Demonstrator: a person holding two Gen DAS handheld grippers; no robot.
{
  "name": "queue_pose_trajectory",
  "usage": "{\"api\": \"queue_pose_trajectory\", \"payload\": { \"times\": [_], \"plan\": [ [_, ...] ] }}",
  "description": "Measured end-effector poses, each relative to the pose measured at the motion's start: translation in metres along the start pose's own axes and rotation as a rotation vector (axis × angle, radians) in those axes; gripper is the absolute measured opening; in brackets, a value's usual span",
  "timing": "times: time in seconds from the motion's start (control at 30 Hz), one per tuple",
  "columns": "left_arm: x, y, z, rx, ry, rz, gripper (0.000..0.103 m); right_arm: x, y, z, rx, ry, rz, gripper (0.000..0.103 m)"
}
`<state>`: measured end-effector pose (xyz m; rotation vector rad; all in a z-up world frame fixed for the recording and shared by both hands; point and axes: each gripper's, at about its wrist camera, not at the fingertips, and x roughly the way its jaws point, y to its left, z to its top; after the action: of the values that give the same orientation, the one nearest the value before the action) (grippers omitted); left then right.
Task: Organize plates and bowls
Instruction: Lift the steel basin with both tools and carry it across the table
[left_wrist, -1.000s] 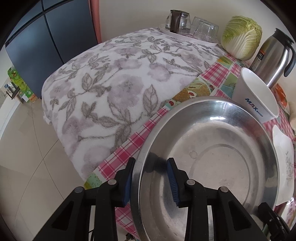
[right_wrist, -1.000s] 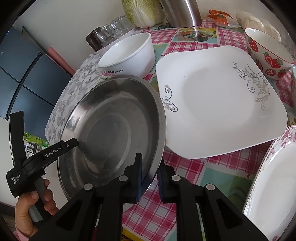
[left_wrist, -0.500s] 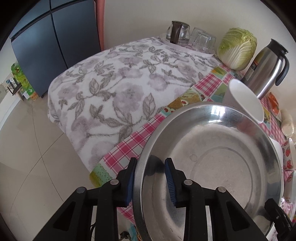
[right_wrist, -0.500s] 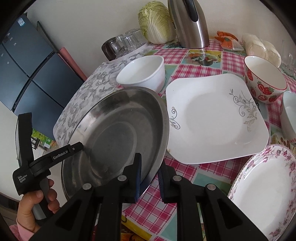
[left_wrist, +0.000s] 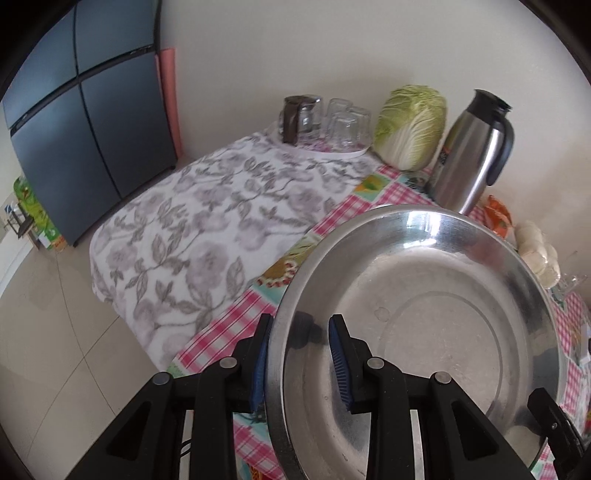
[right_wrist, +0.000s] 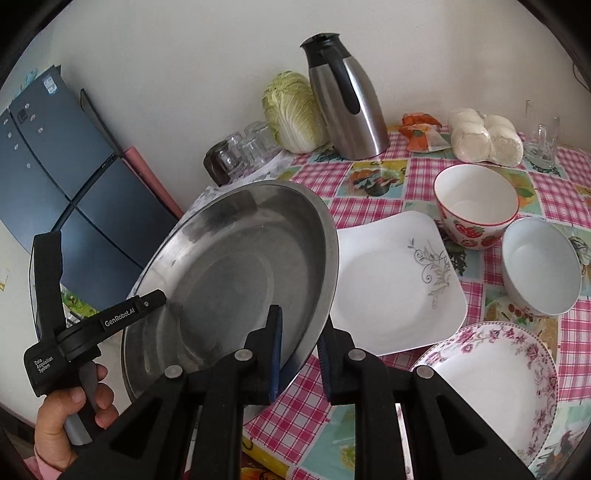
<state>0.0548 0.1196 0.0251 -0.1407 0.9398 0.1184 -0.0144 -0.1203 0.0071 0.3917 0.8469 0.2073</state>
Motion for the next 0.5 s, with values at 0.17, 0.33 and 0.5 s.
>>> {"api": "queue_pose_trajectory", "payload": {
  "times": [0.17,0.33,0.5],
  "plan": [
    [-0.013,-0.034,0.012,0.017,-0.014,-0.041,0.033,-0.023,-0.018,0.01,0.041,-0.068,-0.009,0.021],
    [-0.021,-0.071,0.015,0.062,-0.029,-0.066,0.033,-0.048,-0.038,0.018,0.086,-0.141,-0.03,0.021],
    [-0.02,-0.099,0.014,0.078,-0.011,-0.105,0.033,-0.063,-0.059,0.02,0.142,-0.188,-0.05,0.022]
  ]
}}
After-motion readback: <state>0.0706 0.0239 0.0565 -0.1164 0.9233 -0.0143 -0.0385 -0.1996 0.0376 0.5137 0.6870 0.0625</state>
